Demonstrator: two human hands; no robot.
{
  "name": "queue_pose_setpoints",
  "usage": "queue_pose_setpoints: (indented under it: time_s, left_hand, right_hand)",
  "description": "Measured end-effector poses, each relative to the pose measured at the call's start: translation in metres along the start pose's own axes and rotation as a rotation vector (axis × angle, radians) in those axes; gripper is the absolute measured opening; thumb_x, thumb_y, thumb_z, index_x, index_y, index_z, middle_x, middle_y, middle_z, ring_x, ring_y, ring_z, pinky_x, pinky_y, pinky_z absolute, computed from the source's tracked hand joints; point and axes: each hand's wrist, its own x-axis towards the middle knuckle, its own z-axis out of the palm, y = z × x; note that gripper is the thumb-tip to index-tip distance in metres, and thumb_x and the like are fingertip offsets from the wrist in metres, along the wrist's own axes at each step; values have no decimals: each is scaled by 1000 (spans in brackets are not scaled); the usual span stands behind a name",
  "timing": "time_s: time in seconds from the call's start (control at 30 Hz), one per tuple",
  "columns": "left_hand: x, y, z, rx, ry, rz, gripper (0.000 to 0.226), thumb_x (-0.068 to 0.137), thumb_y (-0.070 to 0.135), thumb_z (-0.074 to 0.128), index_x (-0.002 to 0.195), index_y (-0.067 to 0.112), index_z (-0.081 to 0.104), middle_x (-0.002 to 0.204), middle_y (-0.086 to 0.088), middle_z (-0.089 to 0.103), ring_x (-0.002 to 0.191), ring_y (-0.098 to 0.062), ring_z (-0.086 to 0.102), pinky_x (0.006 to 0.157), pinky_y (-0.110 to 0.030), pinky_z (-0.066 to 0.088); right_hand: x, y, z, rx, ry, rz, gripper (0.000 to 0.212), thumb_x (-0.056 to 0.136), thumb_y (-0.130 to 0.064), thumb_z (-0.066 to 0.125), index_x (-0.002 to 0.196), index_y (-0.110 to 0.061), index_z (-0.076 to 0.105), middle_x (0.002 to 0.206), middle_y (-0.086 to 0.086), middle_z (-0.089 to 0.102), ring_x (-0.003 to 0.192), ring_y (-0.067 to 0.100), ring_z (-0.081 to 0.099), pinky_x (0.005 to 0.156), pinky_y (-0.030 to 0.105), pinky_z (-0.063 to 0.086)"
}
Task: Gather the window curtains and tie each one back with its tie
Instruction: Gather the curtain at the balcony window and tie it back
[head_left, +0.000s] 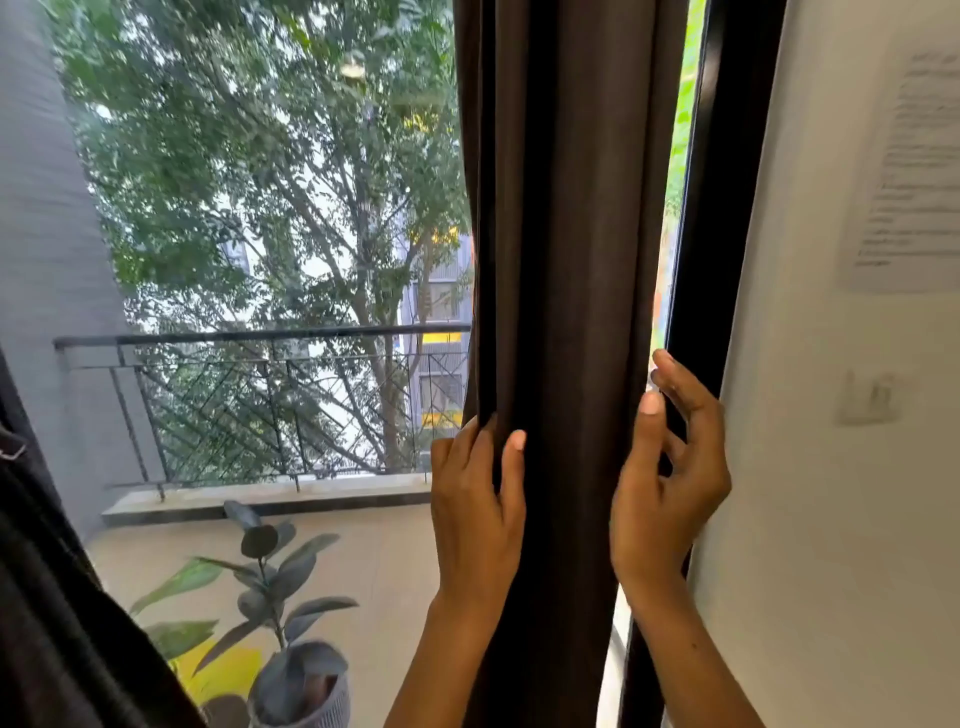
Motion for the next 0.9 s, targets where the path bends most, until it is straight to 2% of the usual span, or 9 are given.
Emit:
queue_pose_setpoints:
  time_s: [0.07, 0.1, 0.2, 0.3, 0.37, 0.5, 0.6, 0.73, 0.9]
  left_hand:
    - [-11, -1, -4, -34, 29, -31, 44, 100, 34, 32, 105, 7, 67, 103, -2, 66, 94, -13, 46, 82, -6, 31]
    - [-14, -2, -7, -43, 55, -42, 43, 100, 32, 32, 106, 8, 68, 102, -1, 67, 92, -12, 46, 82, -6, 31]
    - [-19, -9, -16, -4, 143, -40, 27, 95, 15, 48, 112, 6, 67, 104, -3, 69, 94, -12, 48, 83, -7, 33]
    - [-24, -21, -26, 25, 197, -56, 36, 81, -4, 54, 114, 5, 68, 104, -5, 69, 96, -14, 52, 85, -9, 36]
    - [-27, -29, -36, 30, 237, -68, 37, 80, -5, 56, 112, 7, 69, 104, -4, 70, 96, -14, 57, 87, -9, 39]
    - [-30, -40, -48, -8, 319, -79, 23, 84, 0, 64, 103, 9, 73, 101, -3, 71, 86, -20, 68, 79, -30, 52]
    - [-33, -46, -52, -19, 322, -128, 21, 83, -3, 66, 98, 9, 74, 95, -4, 70, 83, -20, 68, 73, -38, 55]
    - [-35, -53, -56, -56, 314, -221, 23, 79, -6, 67, 93, 11, 75, 90, -2, 70, 77, -6, 64, 71, -38, 56]
    - [-36, -60, -59, -104, 354, -294, 23, 80, -4, 67, 91, 14, 76, 87, 2, 70, 75, 1, 64, 71, -34, 57]
  right_hand:
    - [-15, -6, -2, -45, -55, -152, 21, 96, -10, 51, 115, -9, 60, 118, 7, 62, 114, 18, 58, 92, 30, 48]
    - [-24, -8, -2, -60, -100, -198, 19, 95, -7, 51, 111, -7, 62, 115, 8, 62, 111, 20, 58, 92, 31, 47]
    - [-49, -12, -2, -63, -248, -239, 16, 90, -2, 55, 100, -5, 67, 104, 5, 64, 102, 15, 59, 88, 26, 46]
    - [-70, -9, 0, -71, -348, -196, 14, 86, 5, 59, 92, -1, 70, 98, 4, 66, 95, 14, 61, 82, 30, 50]
    - [-79, -8, 3, -65, -395, -152, 16, 85, 8, 60, 92, -1, 70, 96, 4, 67, 94, 15, 62, 78, 34, 52]
    - [-93, -11, 7, -40, -466, -95, 20, 85, 10, 60, 95, -3, 71, 97, 3, 67, 95, 14, 64, 75, 34, 54]
    - [-101, -14, 12, -22, -516, -42, 19, 87, 7, 59, 97, -4, 71, 101, 2, 67, 96, 11, 65, 74, 31, 55]
    - [-106, -13, 19, -50, -583, 61, 20, 90, 3, 59, 105, -5, 69, 109, 1, 65, 97, 7, 63, 71, 24, 55]
    - [-112, -7, 27, -77, -606, 142, 29, 90, 1, 59, 117, -4, 64, 123, 2, 59, 102, 8, 62, 75, 25, 57]
